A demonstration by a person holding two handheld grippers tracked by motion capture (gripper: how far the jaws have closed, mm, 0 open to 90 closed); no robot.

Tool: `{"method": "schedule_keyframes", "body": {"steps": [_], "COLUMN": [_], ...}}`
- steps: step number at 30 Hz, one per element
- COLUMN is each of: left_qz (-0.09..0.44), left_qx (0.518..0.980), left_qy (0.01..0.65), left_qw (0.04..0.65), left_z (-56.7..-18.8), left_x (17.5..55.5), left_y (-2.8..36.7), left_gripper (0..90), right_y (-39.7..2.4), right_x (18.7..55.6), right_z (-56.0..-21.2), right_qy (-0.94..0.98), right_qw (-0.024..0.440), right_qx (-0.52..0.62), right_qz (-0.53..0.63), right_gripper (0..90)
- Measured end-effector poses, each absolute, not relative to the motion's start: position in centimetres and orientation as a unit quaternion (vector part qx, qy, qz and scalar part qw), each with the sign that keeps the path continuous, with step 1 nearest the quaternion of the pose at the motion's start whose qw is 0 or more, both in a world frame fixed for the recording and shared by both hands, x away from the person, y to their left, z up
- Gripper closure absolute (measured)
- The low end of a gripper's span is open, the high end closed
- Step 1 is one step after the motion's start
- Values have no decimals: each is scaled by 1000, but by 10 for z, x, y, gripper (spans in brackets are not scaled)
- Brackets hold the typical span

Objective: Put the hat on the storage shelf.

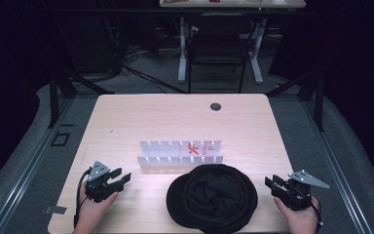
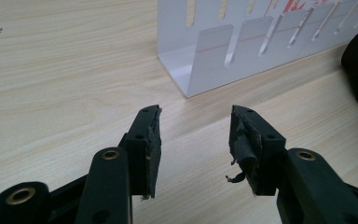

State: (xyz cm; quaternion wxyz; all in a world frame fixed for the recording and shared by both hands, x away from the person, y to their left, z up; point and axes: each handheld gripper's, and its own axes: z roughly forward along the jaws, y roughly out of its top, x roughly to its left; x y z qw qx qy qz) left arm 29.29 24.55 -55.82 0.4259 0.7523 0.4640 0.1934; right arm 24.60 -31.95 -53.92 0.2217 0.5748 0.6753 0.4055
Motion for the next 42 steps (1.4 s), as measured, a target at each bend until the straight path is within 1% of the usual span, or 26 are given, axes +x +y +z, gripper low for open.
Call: {"method": "schedule_keyframes", "body": {"steps": [5,9,16,17,20,23,26,28,30,34,36,40,42], "left_qz": [193,190,194,201,200,206,202,199,199,195,195,196,195], "left_qx": [759,760,752,749,747,743,748,749,748,754,755,757,757], "left_qy": [460,457,460,463,463,466,464,464,464,459,458,454,454], "left_qw": [419,420,430,430,434,433,430,430,431,426,427,426,428], "left_z": [-560,-557,-558,-558,-557,-556,-557,-558,-558,-557,-557,-557,-557], "left_x": [291,289,288,287,286,285,286,286,286,287,287,287,286], "left_y": [244,244,245,245,245,244,244,244,244,243,241,240,239], "left_gripper": [534,535,550,551,555,556,555,552,549,537,532,528,528], "right_y": [-324,-323,-319,-319,-318,-317,-313,-311,-310,-308,-303,-292,-289], "right_x": [247,248,250,250,250,248,247,248,250,258,259,263,266], "right_z": [-539,-538,-537,-537,-535,-527,-518,-511,-506,-496,-487,-475,-473], "right_qy": [663,676,687,688,688,686,689,690,692,702,720,752,760], "right_qw": [199,194,188,189,186,185,200,192,185,151,159,127,107], "right_qx": [590,584,579,579,580,579,572,572,572,576,564,557,560], "right_qz": [415,404,396,394,393,401,397,399,400,391,371,329,313], "right_gripper": [632,654,657,653,627,626,630,683,717,696,695,690,674]}}
